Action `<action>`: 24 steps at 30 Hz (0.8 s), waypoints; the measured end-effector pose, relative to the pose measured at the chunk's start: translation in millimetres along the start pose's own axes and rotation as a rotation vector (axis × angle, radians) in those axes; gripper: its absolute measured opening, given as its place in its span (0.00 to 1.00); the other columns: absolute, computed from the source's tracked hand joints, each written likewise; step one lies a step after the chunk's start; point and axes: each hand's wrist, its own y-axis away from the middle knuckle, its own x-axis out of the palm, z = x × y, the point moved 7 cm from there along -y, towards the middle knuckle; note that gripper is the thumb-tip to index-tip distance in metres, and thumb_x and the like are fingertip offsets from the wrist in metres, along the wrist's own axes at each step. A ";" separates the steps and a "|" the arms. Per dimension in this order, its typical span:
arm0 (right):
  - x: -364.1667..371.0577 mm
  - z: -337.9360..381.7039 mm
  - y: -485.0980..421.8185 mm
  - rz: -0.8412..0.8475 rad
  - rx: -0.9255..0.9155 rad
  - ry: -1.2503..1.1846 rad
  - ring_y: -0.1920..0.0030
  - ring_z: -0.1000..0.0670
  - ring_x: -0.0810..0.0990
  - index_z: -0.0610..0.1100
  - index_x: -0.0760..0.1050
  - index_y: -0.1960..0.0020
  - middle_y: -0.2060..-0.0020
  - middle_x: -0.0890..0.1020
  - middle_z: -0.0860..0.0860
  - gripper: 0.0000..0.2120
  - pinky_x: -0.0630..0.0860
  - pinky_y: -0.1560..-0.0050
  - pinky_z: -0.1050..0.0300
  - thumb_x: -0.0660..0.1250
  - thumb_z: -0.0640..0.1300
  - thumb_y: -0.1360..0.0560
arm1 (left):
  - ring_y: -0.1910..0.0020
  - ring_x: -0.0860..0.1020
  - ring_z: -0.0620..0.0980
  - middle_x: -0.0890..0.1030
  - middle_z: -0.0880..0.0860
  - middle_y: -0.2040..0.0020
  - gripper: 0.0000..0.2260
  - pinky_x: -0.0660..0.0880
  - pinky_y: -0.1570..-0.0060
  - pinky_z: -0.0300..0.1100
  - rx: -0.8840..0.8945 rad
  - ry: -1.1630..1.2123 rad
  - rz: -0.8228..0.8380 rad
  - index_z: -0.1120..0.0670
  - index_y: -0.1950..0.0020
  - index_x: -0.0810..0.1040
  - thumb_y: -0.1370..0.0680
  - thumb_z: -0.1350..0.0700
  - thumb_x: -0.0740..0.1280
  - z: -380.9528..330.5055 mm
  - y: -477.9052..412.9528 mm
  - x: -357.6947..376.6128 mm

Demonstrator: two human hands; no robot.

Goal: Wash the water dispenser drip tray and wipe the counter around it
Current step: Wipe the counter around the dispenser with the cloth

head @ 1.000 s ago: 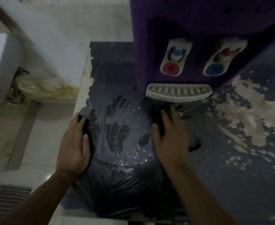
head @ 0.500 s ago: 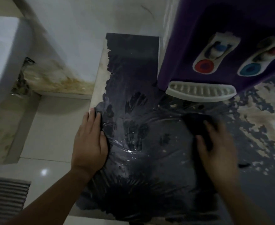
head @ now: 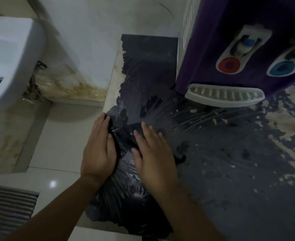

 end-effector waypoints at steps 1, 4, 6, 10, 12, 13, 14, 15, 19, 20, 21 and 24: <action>2.6 2.0 14.2 0.038 -0.050 0.003 0.23 0.48 0.62 0.46 0.68 0.25 0.22 0.63 0.48 0.23 0.60 0.23 0.47 0.55 0.53 0.18 | 0.21 0.53 0.43 0.58 0.47 0.20 0.23 0.57 0.24 0.46 -0.002 -0.013 0.008 0.53 0.21 0.59 0.18 0.53 0.52 -0.4 -0.2 0.6; -3.1 -25.9 54.3 0.094 -0.111 0.055 0.23 0.50 0.62 0.49 0.66 0.24 0.22 0.62 0.50 0.24 0.58 0.24 0.48 0.55 0.55 0.18 | 0.21 0.50 0.45 0.54 0.48 0.19 0.25 0.57 0.25 0.46 0.021 -0.118 0.034 0.53 0.21 0.58 0.18 0.52 0.54 -3.2 -0.6 3.9; -16.1 -54.8 69.6 0.074 -0.079 0.068 0.24 0.49 0.64 0.50 0.68 0.26 0.23 0.64 0.50 0.23 0.60 0.25 0.46 0.56 0.55 0.19 | 0.20 0.49 0.48 0.53 0.50 0.19 0.25 0.59 0.26 0.48 0.041 -0.189 0.048 0.54 0.21 0.57 0.18 0.51 0.54 -4.8 -1.2 5.8; -68.5 -145.8 84.5 -0.045 0.203 0.096 0.25 0.43 0.66 0.46 0.71 0.28 0.24 0.67 0.46 0.23 0.62 0.26 0.40 0.56 0.54 0.20 | 0.20 0.49 0.51 0.52 0.52 0.19 0.25 0.59 0.26 0.50 0.033 -0.245 0.066 0.55 0.21 0.56 0.18 0.52 0.53 -3.8 -2.5 7.4; -98.3 -201.1 89.4 -0.135 0.400 0.113 0.27 0.38 0.67 0.44 0.68 0.27 0.26 0.67 0.40 0.25 0.64 0.28 0.38 0.55 0.54 0.20 | 0.20 0.49 0.51 0.52 0.53 0.19 0.25 0.58 0.25 0.49 0.039 -0.250 0.066 0.56 0.21 0.56 0.18 0.52 0.53 -5.0 -2.2 7.4; -110.5 -223.9 90.0 -0.215 0.499 0.097 0.29 0.36 0.67 0.43 0.67 0.27 0.27 0.67 0.38 0.25 0.66 0.30 0.37 0.54 0.54 0.20 | 0.20 0.49 0.51 0.52 0.53 0.19 0.25 0.57 0.25 0.48 0.041 -0.250 0.063 0.56 0.21 0.56 0.17 0.53 0.53 -5.3 -2.3 7.5; -118.5 -241.2 89.1 -0.296 0.600 0.061 0.30 0.35 0.68 0.41 0.65 0.28 0.29 0.68 0.36 0.25 0.67 0.32 0.37 0.54 0.53 0.20 | 0.20 0.48 0.50 0.52 0.53 0.19 0.25 0.57 0.25 0.47 0.039 -0.244 0.060 0.56 0.21 0.56 0.17 0.53 0.53 -5.3 -2.4 7.5; -122.3 -250.5 85.3 -0.367 0.677 0.024 0.32 0.34 0.69 0.40 0.63 0.29 0.31 0.69 0.36 0.24 0.68 0.32 0.38 0.56 0.51 0.20 | 0.20 0.48 0.50 0.52 0.52 0.19 0.24 0.56 0.25 0.46 0.035 -0.230 0.056 0.55 0.21 0.56 0.17 0.53 0.53 -5.1 -2.1 7.0; -107.5 -219.8 39.5 -0.434 0.645 0.006 0.36 0.36 0.71 0.38 0.68 0.34 0.36 0.73 0.36 0.19 0.69 0.35 0.41 0.61 0.43 0.22 | 0.21 0.50 0.44 0.55 0.48 0.20 0.23 0.53 0.24 0.42 -0.007 -0.074 0.009 0.53 0.20 0.56 0.16 0.51 0.50 -1.5 0.0 2.6; -96.8 -200.4 25.4 -0.408 0.601 0.001 0.34 0.37 0.71 0.38 0.69 0.33 0.34 0.72 0.37 0.19 0.68 0.33 0.41 0.61 0.43 0.22 | 0.21 0.51 0.43 0.57 0.48 0.20 0.23 0.53 0.24 0.41 -0.017 -0.033 -0.007 0.52 0.21 0.57 0.16 0.50 0.49 -0.7 0.7 1.4; -84.2 -176.9 12.8 -0.381 0.560 0.003 0.31 0.37 0.69 0.38 0.69 0.31 0.31 0.71 0.37 0.20 0.67 0.30 0.42 0.60 0.44 0.21 | 0.21 0.52 0.42 0.58 0.48 0.20 0.24 0.54 0.25 0.41 -0.024 0.002 -0.021 0.52 0.21 0.57 0.17 0.50 0.49 -0.2 1.1 0.4; -41.8 -86.1 -17.9 -0.255 0.368 -0.010 0.24 0.38 0.63 0.39 0.68 0.28 0.24 0.63 0.38 0.21 0.62 0.25 0.43 0.60 0.45 0.19 | 0.22 0.56 0.43 0.60 0.48 0.21 0.24 0.56 0.24 0.43 -0.038 0.063 -0.051 0.52 0.21 0.57 0.17 0.50 0.49 3.1 1.2 -0.7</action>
